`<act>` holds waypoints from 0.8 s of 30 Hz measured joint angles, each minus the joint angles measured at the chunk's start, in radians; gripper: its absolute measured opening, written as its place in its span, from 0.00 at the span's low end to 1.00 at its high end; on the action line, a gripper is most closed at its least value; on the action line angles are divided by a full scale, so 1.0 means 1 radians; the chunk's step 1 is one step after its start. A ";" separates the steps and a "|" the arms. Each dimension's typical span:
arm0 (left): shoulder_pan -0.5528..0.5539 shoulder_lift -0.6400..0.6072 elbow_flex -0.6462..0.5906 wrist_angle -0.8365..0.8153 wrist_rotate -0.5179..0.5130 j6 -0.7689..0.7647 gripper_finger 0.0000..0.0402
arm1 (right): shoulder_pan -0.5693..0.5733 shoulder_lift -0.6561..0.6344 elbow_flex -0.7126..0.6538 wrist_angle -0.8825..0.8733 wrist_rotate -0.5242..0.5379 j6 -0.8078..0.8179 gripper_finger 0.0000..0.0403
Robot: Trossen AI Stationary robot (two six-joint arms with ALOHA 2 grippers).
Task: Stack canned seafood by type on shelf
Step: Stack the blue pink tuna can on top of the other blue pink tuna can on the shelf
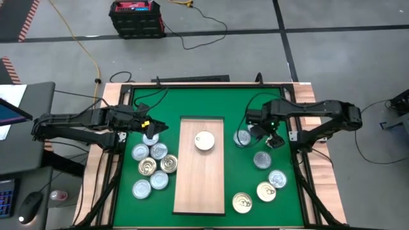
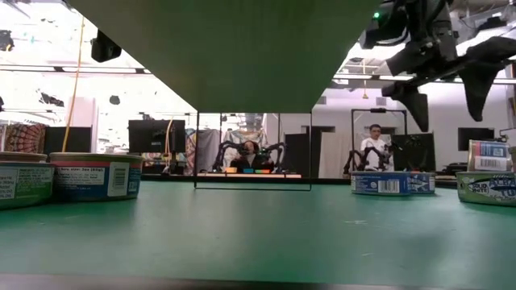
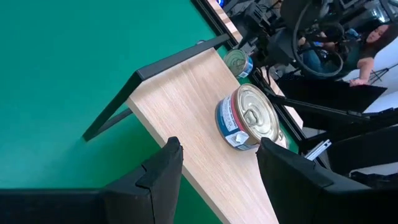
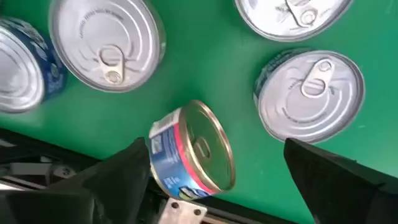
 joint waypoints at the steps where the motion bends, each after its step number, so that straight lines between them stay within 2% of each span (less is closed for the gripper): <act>1: 0.000 0.000 0.000 0.000 -0.004 0.005 0.50 | 0.004 0.000 -0.006 -0.002 0.004 0.000 0.96; 8: 0.000 0.000 0.000 0.000 -0.006 0.031 0.50 | 0.084 0.000 -0.076 -0.052 0.008 0.062 0.93; 14: 0.000 0.000 0.000 0.000 -0.032 0.064 0.50 | 0.196 0.000 -0.152 0.011 0.158 0.063 0.92; 18: 0.000 0.000 0.000 0.000 -0.054 0.104 0.50 | 0.237 0.000 -0.215 0.061 0.179 0.062 0.91; 21: 0.000 0.000 0.000 0.000 -0.087 0.141 0.50 | 0.256 -0.001 -0.255 0.111 0.178 0.061 0.85; 24: 0.000 0.000 0.000 0.000 -0.122 0.166 0.50 | 0.273 0.000 -0.293 0.150 0.149 0.031 0.76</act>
